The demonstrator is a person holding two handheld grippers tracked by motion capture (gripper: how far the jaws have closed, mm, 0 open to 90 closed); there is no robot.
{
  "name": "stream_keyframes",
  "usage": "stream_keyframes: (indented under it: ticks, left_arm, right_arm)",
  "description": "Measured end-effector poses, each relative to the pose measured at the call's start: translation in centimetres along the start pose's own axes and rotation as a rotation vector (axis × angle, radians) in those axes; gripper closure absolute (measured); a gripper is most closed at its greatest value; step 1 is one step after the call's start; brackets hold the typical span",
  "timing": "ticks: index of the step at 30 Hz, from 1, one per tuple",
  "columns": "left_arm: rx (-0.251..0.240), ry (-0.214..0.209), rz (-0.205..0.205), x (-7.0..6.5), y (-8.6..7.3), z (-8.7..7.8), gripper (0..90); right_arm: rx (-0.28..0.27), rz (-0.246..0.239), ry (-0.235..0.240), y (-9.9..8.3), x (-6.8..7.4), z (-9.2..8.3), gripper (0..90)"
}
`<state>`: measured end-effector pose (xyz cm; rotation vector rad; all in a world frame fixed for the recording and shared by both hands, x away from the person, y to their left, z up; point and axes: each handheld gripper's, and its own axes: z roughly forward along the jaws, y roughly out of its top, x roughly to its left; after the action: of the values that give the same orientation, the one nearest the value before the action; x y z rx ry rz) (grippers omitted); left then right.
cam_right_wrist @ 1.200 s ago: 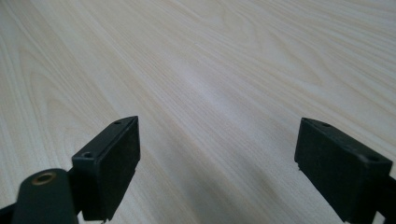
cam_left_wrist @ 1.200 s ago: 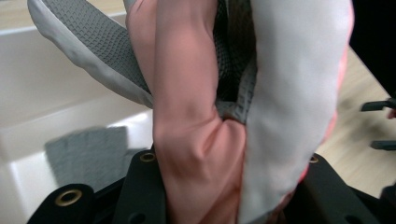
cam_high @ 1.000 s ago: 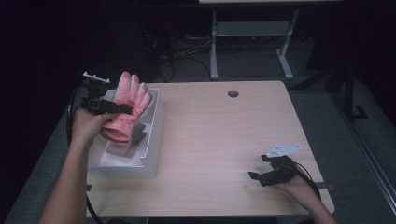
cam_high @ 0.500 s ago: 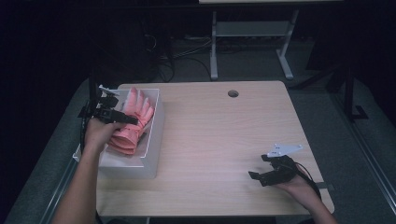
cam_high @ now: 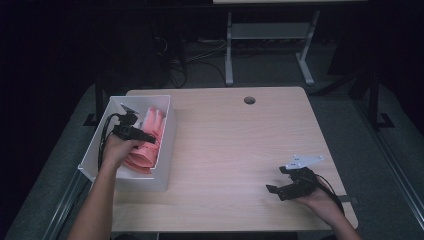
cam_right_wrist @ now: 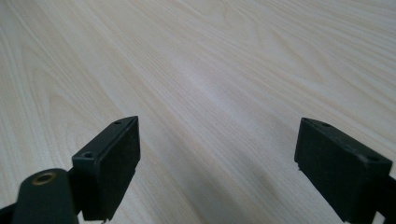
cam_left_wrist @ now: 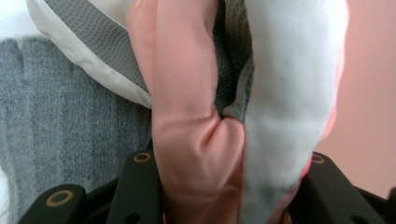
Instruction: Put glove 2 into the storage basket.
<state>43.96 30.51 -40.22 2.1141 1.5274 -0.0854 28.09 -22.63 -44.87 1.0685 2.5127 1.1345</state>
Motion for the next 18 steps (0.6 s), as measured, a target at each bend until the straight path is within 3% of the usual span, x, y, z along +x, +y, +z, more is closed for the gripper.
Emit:
stream_keyframes:
  ticks: [3, 6, 9, 14, 16, 18]
  left_arm:
    - [0.004, -0.007, 0.011, 0.2, -0.1, 0.4, 49.3]
    - [-0.023, -0.024, 0.018, 0.5, -0.3, 0.1, 32.2]
    - [-0.022, -0.01, 0.02, 0.6, -0.3, -0.3, 19.2]
    - [-0.057, 0.022, 0.043, 0.4, -0.2, -2.4, 17.5]
    - [-0.104, 0.023, 0.05, 0.3, -0.2, -4.0, 17.5]
    - [-0.11, 0.022, 0.054, 0.3, -0.2, -4.4, 17.4]
  right_arm:
    - [0.003, -0.003, 0.0, 0.0, 0.1, 0.0, 14.0]
    - [0.0, -0.005, -0.001, 0.0, 0.0, 0.0, 14.0]
    - [-0.004, -0.006, 0.0, 0.0, 0.0, -0.1, 14.0]
    - [-0.005, 0.002, 0.005, -0.1, -0.1, -0.2, 14.0]
    - [-0.005, 0.001, 0.005, -0.1, -0.1, -0.2, 14.0]
    - [-0.003, -0.003, 0.005, -0.1, 0.0, -0.2, 14.0]
